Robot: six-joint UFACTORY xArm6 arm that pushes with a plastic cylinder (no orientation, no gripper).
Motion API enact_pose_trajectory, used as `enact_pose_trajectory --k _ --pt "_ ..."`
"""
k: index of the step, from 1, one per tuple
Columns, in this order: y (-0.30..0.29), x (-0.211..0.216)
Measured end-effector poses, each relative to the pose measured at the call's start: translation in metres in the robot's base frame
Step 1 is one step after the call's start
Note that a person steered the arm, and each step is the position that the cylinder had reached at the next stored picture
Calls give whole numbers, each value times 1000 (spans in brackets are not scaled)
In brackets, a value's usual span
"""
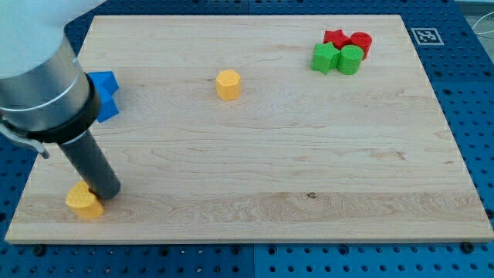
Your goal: Move your arm towards center
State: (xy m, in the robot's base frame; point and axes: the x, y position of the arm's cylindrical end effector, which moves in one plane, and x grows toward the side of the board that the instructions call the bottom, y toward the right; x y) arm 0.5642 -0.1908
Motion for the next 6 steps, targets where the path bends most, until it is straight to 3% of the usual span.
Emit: enact_pose_trajectory --k 2,4,5,6 --pt "-24 20" --pt "-11 10" --pt "54 -27" --pt "153 -38"
